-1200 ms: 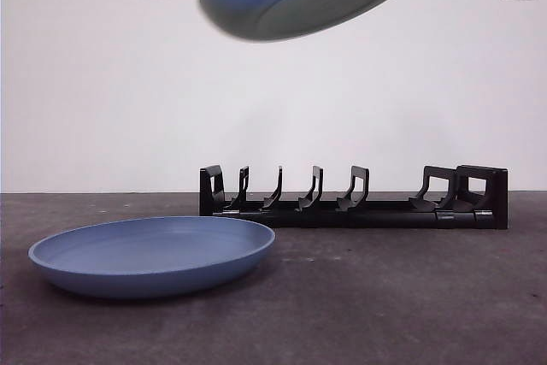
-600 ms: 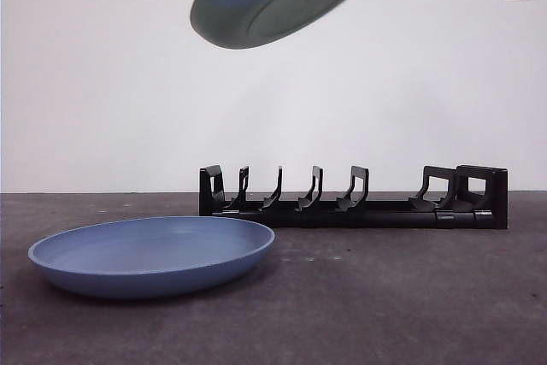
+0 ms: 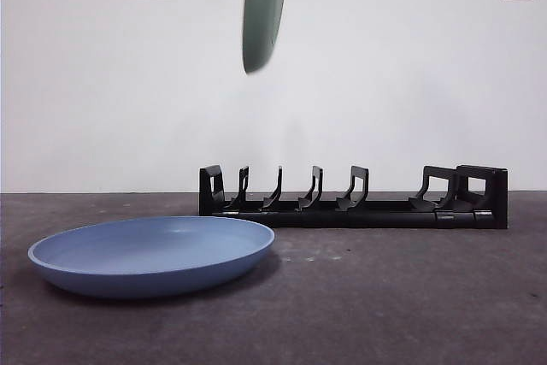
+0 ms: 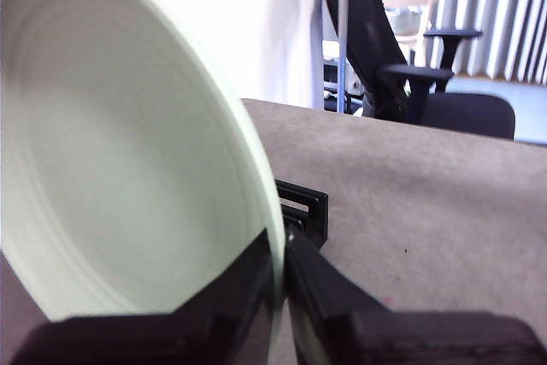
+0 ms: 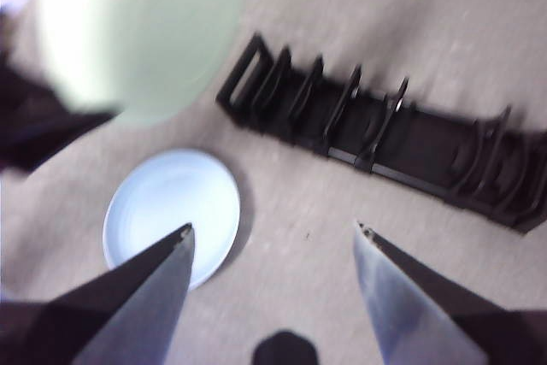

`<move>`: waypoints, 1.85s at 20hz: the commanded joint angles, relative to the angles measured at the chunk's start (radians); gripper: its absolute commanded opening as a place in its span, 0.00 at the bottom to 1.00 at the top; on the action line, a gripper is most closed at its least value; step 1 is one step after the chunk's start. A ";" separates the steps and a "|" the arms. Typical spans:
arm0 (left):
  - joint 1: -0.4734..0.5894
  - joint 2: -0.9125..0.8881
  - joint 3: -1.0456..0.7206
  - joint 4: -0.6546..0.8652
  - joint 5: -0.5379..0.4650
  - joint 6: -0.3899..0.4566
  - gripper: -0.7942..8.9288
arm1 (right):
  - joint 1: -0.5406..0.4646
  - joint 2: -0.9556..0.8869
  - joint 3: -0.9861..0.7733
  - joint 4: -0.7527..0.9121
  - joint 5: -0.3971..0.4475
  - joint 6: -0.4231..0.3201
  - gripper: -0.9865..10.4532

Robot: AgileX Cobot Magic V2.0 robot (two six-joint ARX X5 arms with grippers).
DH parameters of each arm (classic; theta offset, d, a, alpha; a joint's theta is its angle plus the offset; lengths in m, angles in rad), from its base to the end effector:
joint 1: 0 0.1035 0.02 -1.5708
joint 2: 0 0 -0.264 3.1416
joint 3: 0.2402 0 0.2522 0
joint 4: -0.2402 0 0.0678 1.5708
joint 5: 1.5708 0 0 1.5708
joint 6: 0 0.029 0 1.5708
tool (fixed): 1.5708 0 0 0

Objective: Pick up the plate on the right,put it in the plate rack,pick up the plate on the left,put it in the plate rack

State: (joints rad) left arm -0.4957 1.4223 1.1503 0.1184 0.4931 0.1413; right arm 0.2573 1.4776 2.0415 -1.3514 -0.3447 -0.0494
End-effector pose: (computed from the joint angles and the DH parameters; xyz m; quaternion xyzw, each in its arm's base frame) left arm 0.2796 -0.1668 0.3423 0.0621 0.0431 -0.4773 0.8755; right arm 0.2272 0.0699 0.4806 -0.0050 0.3764 0.2832 0.8821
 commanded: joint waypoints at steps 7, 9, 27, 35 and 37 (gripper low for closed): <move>0.017 0.196 0.004 0.158 -0.034 -0.114 0.07 | 0.051 -0.006 -0.127 -0.025 -0.015 -0.023 0.36; 0.025 0.231 0.005 0.181 -0.034 -0.114 0.07 | 0.051 -0.012 -0.171 -0.025 -0.018 -0.032 0.36; 0.062 0.415 0.043 0.108 -0.079 -0.036 0.07 | 0.084 -0.018 -0.238 0.020 -0.022 -0.042 0.36; 0.026 0.415 0.043 0.069 -0.109 0.002 0.12 | 0.084 -0.018 -0.238 0.019 -0.022 -0.045 0.36; 0.017 0.415 0.043 0.069 -0.109 0.002 0.23 | 0.084 -0.018 -0.238 0.016 -0.022 -0.045 0.36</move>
State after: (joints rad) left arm -0.4740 1.8259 1.1934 0.1871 0.3832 0.1307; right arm 0.3401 1.4647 1.8122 -1.3525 -0.3649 -0.0868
